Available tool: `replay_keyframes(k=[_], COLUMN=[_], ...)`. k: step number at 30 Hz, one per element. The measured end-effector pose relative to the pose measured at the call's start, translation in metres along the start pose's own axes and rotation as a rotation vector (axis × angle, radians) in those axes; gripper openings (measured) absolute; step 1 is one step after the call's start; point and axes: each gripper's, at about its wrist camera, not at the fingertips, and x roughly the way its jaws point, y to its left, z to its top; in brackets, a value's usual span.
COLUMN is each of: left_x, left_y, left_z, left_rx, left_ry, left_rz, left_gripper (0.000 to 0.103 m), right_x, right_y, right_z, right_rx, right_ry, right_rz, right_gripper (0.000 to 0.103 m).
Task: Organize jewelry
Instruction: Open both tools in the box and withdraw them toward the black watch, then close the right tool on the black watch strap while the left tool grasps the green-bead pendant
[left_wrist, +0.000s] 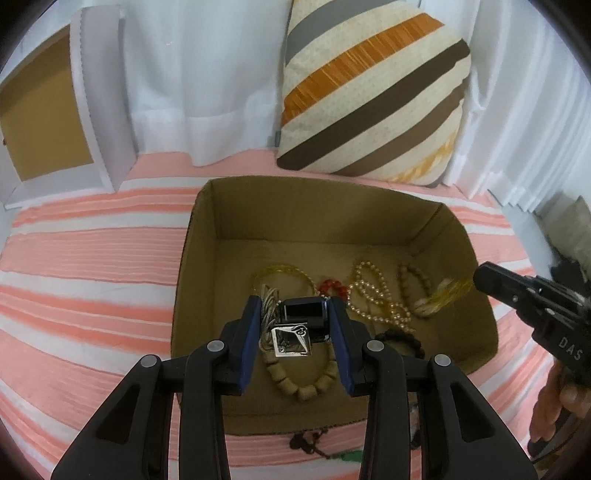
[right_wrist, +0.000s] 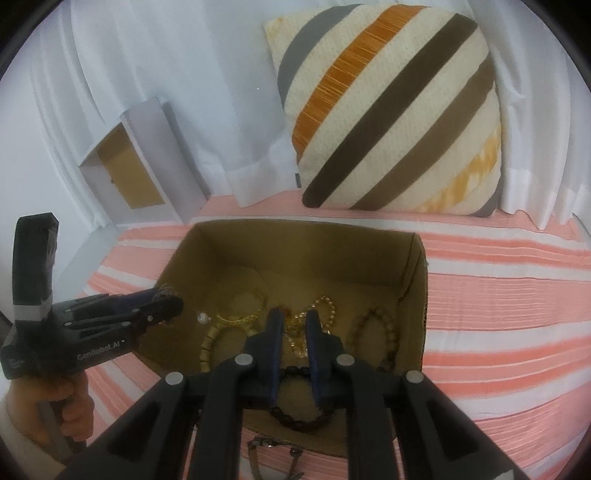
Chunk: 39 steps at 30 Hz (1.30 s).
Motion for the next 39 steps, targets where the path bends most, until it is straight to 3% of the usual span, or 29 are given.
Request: replay_keyframes(k=[1,2,4,13,20,28,39], left_x=[0.001,0.0,-0.007,-0.056,-0.091,-0.083,-0.052], left_y=[-0.001,0.0,0.001,0.006,0.001,-0.008,-0.015], left_z=[0.0,0.0,-0.001,-0.026,-0.101,-0.18,-0.221], left_rx=[0.0,-0.002,-0.009,-0.027,-0.037,-0.042,-0.038], left_ry=[-0.001,-0.004,-0.038,-0.114,-0.124,-0.102,-0.038], left_rz=[0.004,0.012,0.032,0.013,-0.011,0.035,0.076], left_gripper=[0.047,0.069,0.089,0.09,0.091,0.091,0.091], right_x=[-0.001,-0.004,-0.013,-0.057,-0.093,-0.091,-0.067], right_y=[0.0,0.001,0.001,0.005,0.013,0.024,0.023], right_z=[0.0,0.0,-0.001,-0.025,-0.083,-0.156,-0.205], right_rx=[0.0,0.0,-0.008,-0.005,-0.018,-0.05,-0.028], right_ry=[-0.007,-0.023,-0.066,-0.156,-0.201,-0.173,-0.079], right_rz=[-0.008,-0.018,-0.036,-0.052,-0.088,-0.149,-0.137], right_gripper=[0.036,0.061,0.065,0.065,0.065,0.065,0.065])
